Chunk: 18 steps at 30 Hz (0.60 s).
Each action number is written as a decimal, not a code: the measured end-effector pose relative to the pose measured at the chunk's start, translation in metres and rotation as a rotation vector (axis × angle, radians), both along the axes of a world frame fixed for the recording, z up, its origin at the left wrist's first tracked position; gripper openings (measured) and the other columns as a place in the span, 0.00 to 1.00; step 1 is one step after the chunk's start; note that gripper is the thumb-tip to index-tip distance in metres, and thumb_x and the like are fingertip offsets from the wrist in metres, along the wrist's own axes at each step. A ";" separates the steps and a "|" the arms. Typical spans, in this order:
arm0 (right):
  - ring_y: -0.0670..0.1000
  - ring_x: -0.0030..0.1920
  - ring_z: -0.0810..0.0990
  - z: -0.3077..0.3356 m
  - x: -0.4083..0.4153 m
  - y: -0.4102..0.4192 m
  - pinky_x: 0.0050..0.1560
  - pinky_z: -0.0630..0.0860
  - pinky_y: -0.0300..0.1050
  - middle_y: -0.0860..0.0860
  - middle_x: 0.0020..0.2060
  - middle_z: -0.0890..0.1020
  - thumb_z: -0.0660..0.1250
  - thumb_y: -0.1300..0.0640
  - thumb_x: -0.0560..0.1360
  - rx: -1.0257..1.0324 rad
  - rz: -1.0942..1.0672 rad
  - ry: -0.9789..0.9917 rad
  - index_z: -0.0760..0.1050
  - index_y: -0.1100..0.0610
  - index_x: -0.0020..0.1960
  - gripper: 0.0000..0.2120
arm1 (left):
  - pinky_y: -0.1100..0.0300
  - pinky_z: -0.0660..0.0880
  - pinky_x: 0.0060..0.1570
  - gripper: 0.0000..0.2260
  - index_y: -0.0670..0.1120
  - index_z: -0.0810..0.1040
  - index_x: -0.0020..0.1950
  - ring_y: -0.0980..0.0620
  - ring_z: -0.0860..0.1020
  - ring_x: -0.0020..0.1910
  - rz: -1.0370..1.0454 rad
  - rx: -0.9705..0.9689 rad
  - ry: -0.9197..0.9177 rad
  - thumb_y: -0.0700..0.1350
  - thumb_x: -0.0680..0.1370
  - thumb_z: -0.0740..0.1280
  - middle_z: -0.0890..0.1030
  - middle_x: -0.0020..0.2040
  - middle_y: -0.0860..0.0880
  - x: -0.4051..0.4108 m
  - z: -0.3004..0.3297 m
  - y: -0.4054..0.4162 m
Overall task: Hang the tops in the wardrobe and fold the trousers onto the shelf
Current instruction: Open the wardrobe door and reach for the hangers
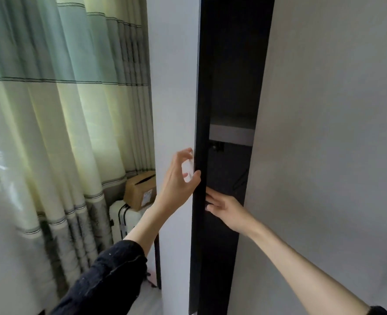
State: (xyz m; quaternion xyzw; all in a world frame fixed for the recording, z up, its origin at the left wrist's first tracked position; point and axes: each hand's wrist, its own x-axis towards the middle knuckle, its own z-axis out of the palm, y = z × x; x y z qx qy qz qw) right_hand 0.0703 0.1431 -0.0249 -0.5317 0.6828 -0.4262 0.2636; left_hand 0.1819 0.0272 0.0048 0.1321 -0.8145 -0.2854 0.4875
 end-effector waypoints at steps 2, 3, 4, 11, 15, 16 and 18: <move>0.47 0.71 0.66 0.004 0.016 -0.002 0.65 0.62 0.32 0.45 0.70 0.67 0.57 0.65 0.81 -0.020 0.026 -0.017 0.58 0.52 0.75 0.25 | 0.52 0.74 0.61 0.21 0.47 0.64 0.66 0.58 0.67 0.65 0.006 0.010 -0.058 0.43 0.76 0.67 0.66 0.69 0.51 0.020 -0.003 -0.009; 0.46 0.70 0.67 0.006 0.023 -0.002 0.60 0.64 0.27 0.44 0.67 0.68 0.57 0.66 0.80 -0.031 0.036 -0.024 0.58 0.54 0.74 0.24 | 0.51 0.73 0.62 0.24 0.48 0.62 0.68 0.57 0.67 0.66 0.011 0.012 -0.089 0.45 0.76 0.68 0.66 0.70 0.51 0.026 -0.003 -0.012; 0.44 0.68 0.67 0.008 0.035 -0.005 0.56 0.66 0.22 0.42 0.63 0.68 0.57 0.67 0.80 -0.036 0.051 -0.022 0.59 0.57 0.74 0.24 | 0.51 0.72 0.63 0.27 0.48 0.60 0.71 0.57 0.66 0.68 0.018 0.013 -0.108 0.47 0.76 0.68 0.65 0.71 0.51 0.036 -0.004 -0.018; 0.43 0.73 0.58 0.000 0.121 -0.069 0.74 0.53 0.40 0.45 0.74 0.61 0.56 0.64 0.81 0.016 0.218 0.172 0.54 0.51 0.76 0.27 | 0.68 0.69 0.48 0.23 0.42 0.65 0.68 0.54 0.76 0.53 0.184 0.120 0.068 0.39 0.74 0.68 0.77 0.54 0.52 0.113 -0.007 -0.063; 0.48 0.76 0.50 0.003 0.163 -0.114 0.73 0.53 0.47 0.41 0.76 0.43 0.57 0.53 0.81 0.015 0.226 0.541 0.43 0.37 0.75 0.31 | 0.63 0.67 0.45 0.20 0.42 0.65 0.64 0.50 0.76 0.48 0.307 0.169 0.004 0.42 0.75 0.68 0.76 0.48 0.51 0.170 -0.007 -0.103; 0.49 0.76 0.50 0.003 0.174 -0.129 0.73 0.56 0.51 0.40 0.76 0.40 0.56 0.52 0.81 0.001 0.221 0.600 0.41 0.36 0.75 0.31 | 0.61 0.68 0.46 0.21 0.43 0.64 0.66 0.48 0.76 0.49 0.320 0.178 -0.008 0.42 0.76 0.68 0.77 0.49 0.50 0.185 -0.006 -0.113; 0.49 0.76 0.50 -0.002 0.189 -0.155 0.73 0.59 0.53 0.39 0.75 0.37 0.56 0.52 0.81 0.013 0.231 0.670 0.37 0.35 0.74 0.33 | 0.57 0.72 0.54 0.27 0.46 0.59 0.72 0.49 0.77 0.54 0.288 0.185 -0.034 0.40 0.76 0.67 0.76 0.54 0.53 0.207 -0.009 -0.129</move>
